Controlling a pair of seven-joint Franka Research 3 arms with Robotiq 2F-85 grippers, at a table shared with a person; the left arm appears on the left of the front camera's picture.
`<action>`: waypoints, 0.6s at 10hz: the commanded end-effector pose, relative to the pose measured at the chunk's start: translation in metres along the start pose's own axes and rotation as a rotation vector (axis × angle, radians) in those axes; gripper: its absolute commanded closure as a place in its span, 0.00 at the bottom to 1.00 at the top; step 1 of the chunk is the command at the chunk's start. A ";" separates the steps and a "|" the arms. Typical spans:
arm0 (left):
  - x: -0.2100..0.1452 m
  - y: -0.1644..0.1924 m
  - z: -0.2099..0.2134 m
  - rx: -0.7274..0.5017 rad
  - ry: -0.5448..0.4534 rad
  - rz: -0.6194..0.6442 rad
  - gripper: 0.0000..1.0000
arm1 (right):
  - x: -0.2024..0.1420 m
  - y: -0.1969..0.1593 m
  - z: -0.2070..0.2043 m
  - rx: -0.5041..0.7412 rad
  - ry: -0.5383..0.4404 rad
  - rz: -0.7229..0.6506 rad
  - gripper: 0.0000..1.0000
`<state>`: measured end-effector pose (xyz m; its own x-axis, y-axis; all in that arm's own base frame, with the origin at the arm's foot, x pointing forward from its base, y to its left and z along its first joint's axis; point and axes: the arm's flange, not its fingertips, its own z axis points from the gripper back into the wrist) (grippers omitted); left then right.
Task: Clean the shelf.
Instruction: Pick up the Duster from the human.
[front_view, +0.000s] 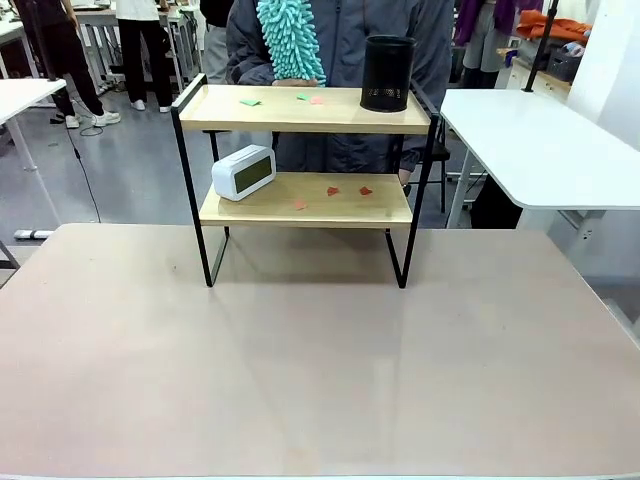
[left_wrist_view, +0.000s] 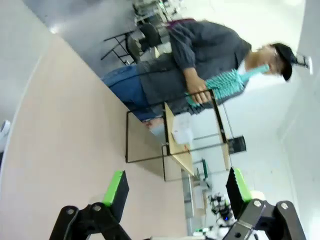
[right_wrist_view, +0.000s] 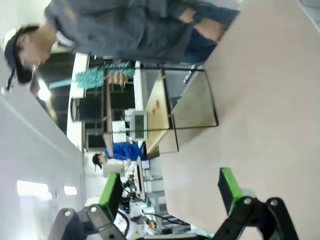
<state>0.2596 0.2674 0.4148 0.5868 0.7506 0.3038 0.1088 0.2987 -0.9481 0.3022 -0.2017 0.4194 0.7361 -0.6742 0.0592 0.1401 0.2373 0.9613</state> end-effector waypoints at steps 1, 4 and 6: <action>-0.001 -0.025 0.009 -0.009 0.037 -0.076 0.00 | -0.008 0.028 0.007 0.008 0.022 0.067 0.00; -0.001 -0.025 0.009 -0.009 0.037 -0.076 0.00 | -0.008 0.028 0.007 0.008 0.022 0.067 0.00; -0.001 -0.025 0.009 -0.009 0.037 -0.076 0.00 | -0.008 0.028 0.007 0.008 0.022 0.067 0.00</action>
<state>0.2458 0.2649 0.4430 0.6250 0.6990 0.3474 0.1321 0.3439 -0.9296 0.2946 -0.1946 0.4493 0.7649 -0.6352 0.1066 0.1061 0.2876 0.9519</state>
